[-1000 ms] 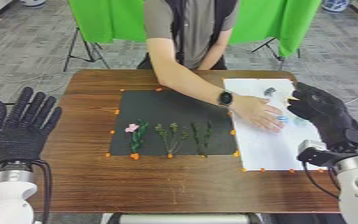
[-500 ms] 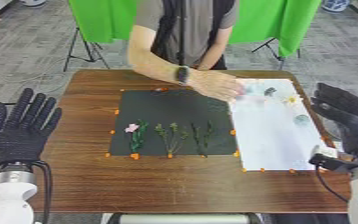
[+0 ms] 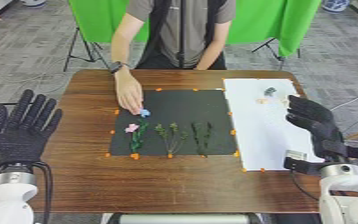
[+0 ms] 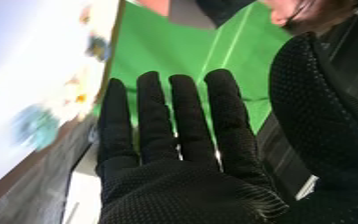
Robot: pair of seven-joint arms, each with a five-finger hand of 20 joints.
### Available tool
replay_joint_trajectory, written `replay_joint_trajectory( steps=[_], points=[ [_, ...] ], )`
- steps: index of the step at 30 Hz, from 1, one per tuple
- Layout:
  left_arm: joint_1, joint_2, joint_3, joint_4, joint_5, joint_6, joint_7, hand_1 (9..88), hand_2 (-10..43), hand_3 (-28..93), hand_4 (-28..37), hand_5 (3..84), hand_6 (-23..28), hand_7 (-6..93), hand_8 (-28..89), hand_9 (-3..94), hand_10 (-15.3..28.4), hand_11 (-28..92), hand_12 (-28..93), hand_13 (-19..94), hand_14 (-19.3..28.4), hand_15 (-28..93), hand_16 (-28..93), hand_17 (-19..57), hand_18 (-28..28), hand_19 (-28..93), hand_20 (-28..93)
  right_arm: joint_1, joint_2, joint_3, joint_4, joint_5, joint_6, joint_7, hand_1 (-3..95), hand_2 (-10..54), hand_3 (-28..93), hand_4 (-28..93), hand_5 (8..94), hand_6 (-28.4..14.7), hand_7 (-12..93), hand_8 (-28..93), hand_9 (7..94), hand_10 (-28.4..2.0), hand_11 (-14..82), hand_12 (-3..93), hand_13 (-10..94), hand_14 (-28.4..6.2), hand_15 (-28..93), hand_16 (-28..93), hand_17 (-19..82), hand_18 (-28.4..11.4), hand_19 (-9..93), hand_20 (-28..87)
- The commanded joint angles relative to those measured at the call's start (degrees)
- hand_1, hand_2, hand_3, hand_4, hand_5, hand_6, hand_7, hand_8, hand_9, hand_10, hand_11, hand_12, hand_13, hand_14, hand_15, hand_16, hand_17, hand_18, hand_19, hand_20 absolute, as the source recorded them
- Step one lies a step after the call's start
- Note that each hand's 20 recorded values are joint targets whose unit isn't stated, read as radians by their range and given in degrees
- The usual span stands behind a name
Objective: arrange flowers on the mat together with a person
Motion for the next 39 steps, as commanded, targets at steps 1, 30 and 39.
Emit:
replay_joint_trajectory(
  steps=[1, 30, 39],
  points=[
    [0.8, -0.27, 0.31, 0.23, -0.28, 0.03, -0.25, 23.4, 17.0, 73, -28.3, 45.5, 7.6, 11.3, -9, 39.3, 13.8, 16, 8, 28, 14.7, 28, -6, -6.9, 13.5, 32, 12, 1.9, 0.5, 2.5, -0.4, -7.3, -1.3, 0.3, 37.1, -7.9, 80, -26, 38.9, -1.2, 19, -12, 38.5, -11.7, 7.7, 16.5, 32, -11.7, 11, 25, 10, -15.7, 39, 10],
    [2.1, -0.88, 0.47, -0.4, -0.43, 0.1, 0.27, 23.4, 17.1, 73, -28.3, 45.5, 7.6, 11.6, -9, 39.1, 13.8, 16, 8, 27, 15.1, 29, -6, -7.0, 13.5, 32, 12, 21.3, 12.3, -9.1, 14.3, -51.0, -21.1, 32.6, 37.7, -9.5, 80, -27, 31.8, -3.2, 14, -9, 28.2, -15.8, 2.5, 18.6, 21, -15.2, 12, 24, 7, -16.1, 43, 9],
    [2.4, -0.91, 0.85, -0.7, -0.55, 0.69, 0.13, 23.4, 17.1, 73, -28.3, 45.0, 7.3, 11.6, -9, 39.2, 13.8, 16, 8, 27, 15.4, 29, -6, -7.0, 13.6, 32, 12, 26.0, 13.0, -13.1, 20.6, -44.2, -26.5, 33.5, 38.4, -9.5, 79, -27, 31.9, -3.9, 14, -9, 29.6, -16.0, 4.0, 18.9, 26, -14.5, 22, 22, 8, -16.8, 49, 10]
  ],
)
